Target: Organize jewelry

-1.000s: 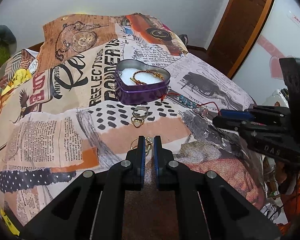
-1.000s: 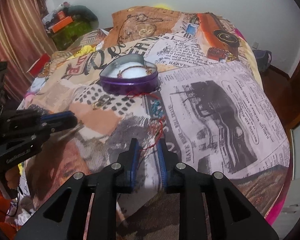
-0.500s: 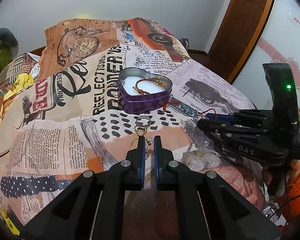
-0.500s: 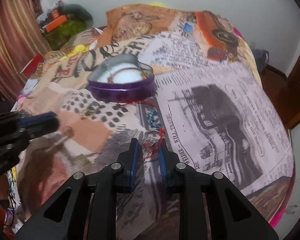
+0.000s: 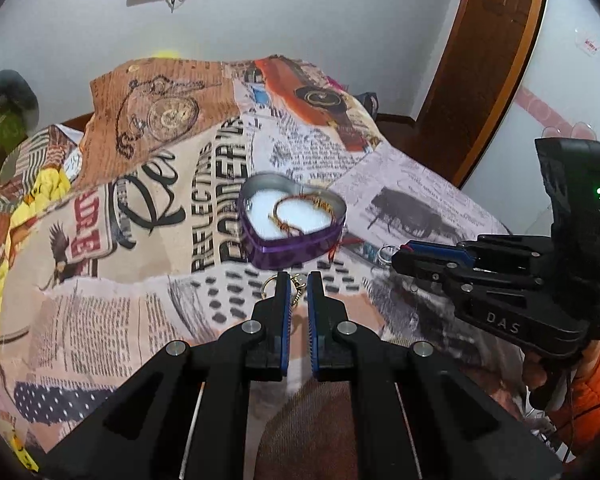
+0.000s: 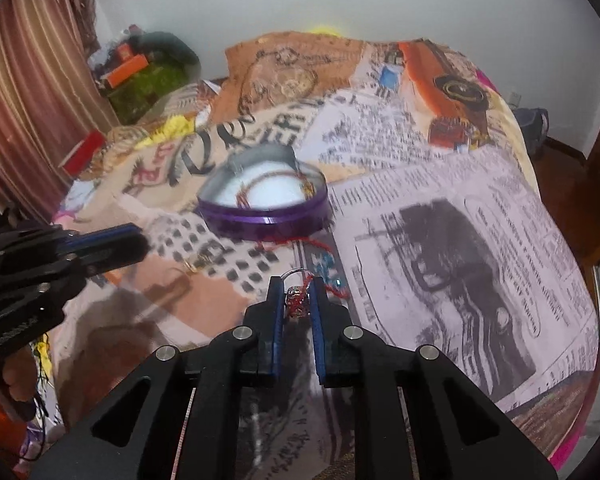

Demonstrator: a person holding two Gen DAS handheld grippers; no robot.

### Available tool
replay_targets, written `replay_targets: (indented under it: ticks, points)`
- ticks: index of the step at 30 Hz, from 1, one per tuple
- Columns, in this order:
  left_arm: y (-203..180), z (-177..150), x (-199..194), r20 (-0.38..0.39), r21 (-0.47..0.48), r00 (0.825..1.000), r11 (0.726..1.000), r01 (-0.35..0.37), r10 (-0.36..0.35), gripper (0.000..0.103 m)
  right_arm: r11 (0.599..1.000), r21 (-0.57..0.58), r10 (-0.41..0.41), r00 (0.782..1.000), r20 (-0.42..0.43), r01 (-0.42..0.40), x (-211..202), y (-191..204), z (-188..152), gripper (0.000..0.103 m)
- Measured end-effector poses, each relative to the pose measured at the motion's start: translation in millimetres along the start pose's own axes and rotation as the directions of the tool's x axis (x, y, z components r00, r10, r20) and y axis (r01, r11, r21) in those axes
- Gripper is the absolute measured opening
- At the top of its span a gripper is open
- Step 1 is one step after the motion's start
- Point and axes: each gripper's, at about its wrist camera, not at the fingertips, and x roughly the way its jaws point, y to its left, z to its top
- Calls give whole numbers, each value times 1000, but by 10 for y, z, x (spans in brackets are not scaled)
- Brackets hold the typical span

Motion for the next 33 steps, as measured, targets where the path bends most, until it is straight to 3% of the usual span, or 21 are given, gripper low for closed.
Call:
replay_targets:
  ticks: [16, 33]
  points:
    - [54, 398, 62, 83, 13, 996, 1000, -13, 12, 6, 999, -14, 35, 992, 122, -34, -80, 66, 401, 11]
    - [181, 632, 580, 38, 11, 999, 1000, 10, -10, 6, 994, -91, 55, 998, 30, -52, 409, 48, 571, 11]
